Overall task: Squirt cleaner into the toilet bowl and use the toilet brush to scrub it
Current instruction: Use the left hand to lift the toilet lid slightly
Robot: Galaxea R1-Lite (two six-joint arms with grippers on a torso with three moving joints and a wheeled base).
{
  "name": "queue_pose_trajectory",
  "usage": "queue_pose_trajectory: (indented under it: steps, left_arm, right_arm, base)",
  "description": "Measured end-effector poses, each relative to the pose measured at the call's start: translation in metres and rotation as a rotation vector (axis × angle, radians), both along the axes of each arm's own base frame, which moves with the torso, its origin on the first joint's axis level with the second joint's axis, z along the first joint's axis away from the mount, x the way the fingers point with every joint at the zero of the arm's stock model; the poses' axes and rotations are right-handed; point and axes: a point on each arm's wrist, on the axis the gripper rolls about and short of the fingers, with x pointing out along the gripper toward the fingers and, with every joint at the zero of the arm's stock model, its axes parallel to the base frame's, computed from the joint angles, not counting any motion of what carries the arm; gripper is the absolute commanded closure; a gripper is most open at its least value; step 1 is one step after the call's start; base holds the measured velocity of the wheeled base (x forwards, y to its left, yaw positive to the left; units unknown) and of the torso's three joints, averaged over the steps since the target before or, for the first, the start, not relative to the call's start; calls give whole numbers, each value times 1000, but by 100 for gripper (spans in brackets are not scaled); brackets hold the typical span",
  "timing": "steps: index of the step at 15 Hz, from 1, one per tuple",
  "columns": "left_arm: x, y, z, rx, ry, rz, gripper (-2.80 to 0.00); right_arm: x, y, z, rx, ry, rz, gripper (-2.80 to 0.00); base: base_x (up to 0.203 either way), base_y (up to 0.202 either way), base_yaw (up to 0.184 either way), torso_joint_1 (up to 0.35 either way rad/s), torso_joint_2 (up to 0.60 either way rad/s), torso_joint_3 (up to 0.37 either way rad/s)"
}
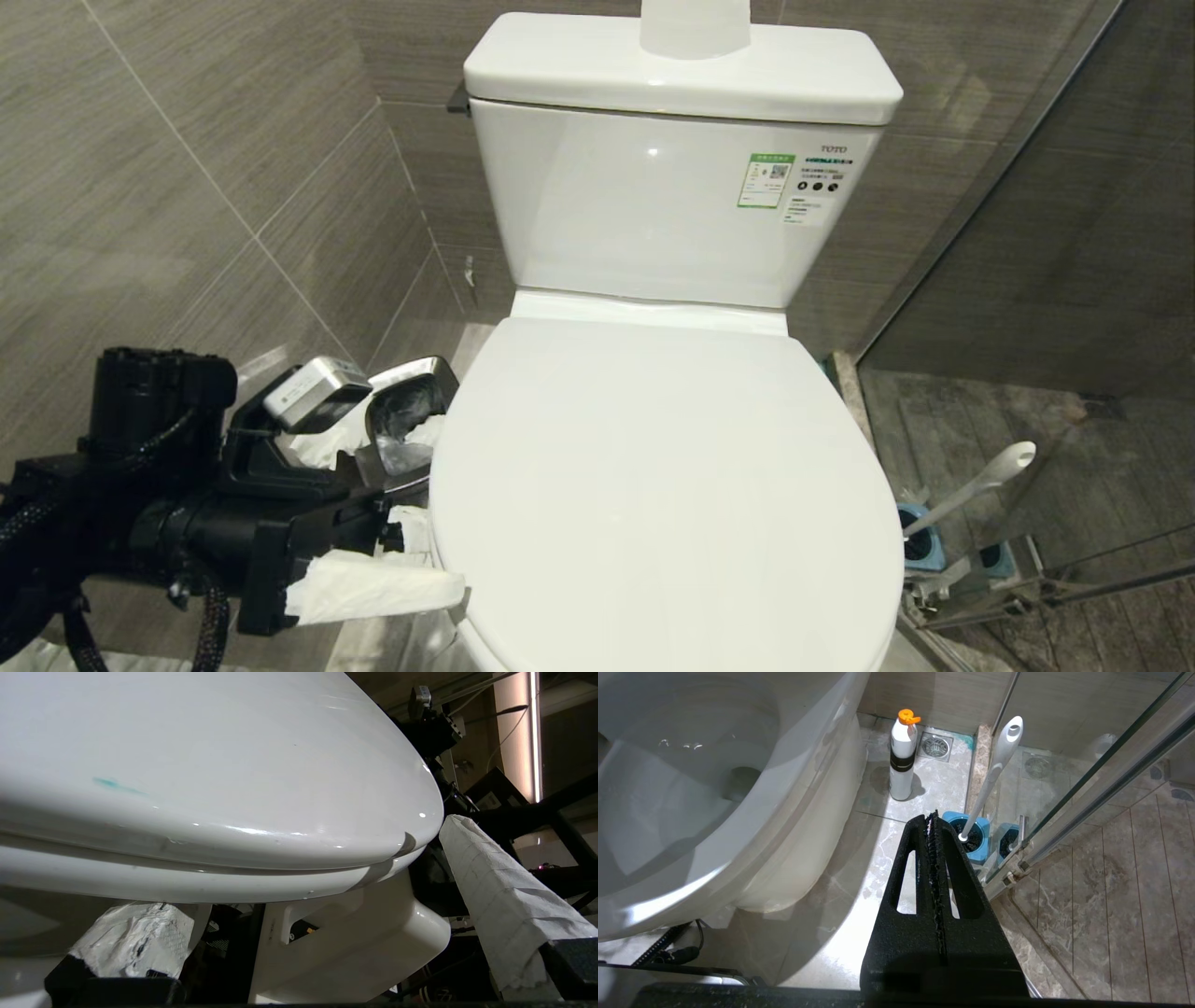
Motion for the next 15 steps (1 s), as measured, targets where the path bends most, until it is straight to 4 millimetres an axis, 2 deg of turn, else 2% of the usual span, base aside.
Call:
queue_pose_trajectory:
  steps: [15]
  left_arm:
    - [15, -5, 38, -37, -20, 9, -280]
  right_arm:
    - [0, 0, 0, 0, 1, 0, 0]
  base:
    - [0, 0, 0, 0, 0, 0]
